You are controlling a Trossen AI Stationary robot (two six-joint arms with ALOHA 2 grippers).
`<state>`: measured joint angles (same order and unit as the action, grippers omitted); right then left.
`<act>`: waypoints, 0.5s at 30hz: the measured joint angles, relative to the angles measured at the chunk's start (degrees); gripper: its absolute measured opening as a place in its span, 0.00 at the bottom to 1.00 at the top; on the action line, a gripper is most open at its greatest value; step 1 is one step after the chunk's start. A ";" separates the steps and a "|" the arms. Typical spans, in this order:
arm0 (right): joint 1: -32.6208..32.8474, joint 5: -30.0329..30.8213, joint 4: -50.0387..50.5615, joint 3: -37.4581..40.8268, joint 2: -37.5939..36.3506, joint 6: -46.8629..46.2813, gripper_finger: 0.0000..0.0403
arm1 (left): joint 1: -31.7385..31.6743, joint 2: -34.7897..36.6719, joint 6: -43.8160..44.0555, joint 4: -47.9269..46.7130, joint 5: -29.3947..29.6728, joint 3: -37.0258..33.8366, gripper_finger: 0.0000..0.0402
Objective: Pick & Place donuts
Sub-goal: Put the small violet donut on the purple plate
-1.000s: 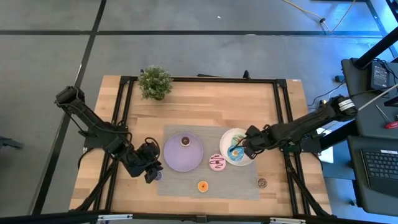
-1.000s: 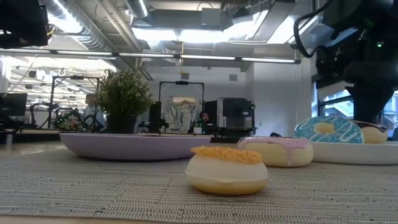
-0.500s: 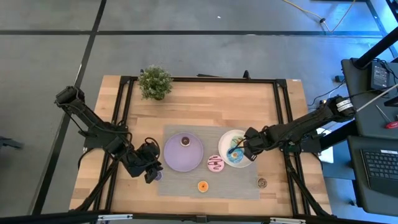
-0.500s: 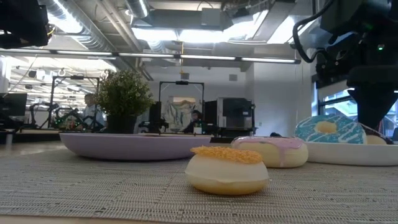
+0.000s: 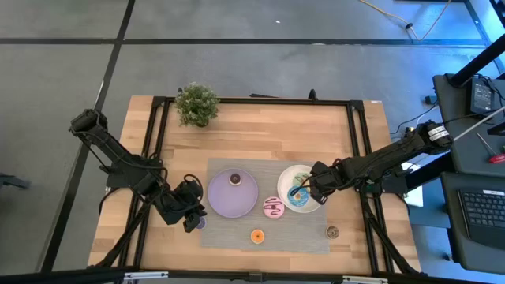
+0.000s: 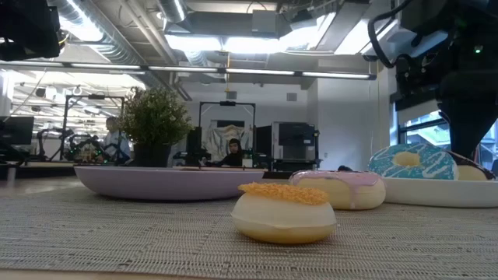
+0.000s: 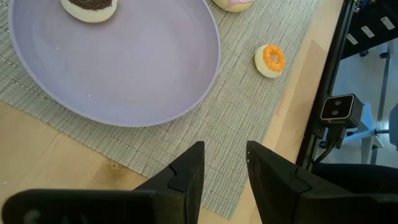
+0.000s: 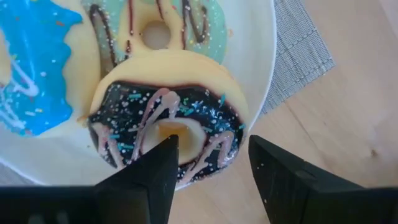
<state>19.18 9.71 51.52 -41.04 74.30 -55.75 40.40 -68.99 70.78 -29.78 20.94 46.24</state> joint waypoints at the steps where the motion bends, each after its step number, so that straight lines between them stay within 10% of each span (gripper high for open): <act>1: 0.00 -0.54 0.65 -0.38 -0.04 0.69 0.49 | 0.00 0.00 0.00 0.00 0.00 0.00 0.28; 15: 0.02 -1.96 2.62 -1.42 -0.28 -6.00 0.49 | 0.07 0.00 0.81 0.87 -7.31 0.00 0.28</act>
<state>19.20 7.75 54.15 -42.46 74.02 -61.75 40.48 -68.99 71.60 -28.91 13.63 46.24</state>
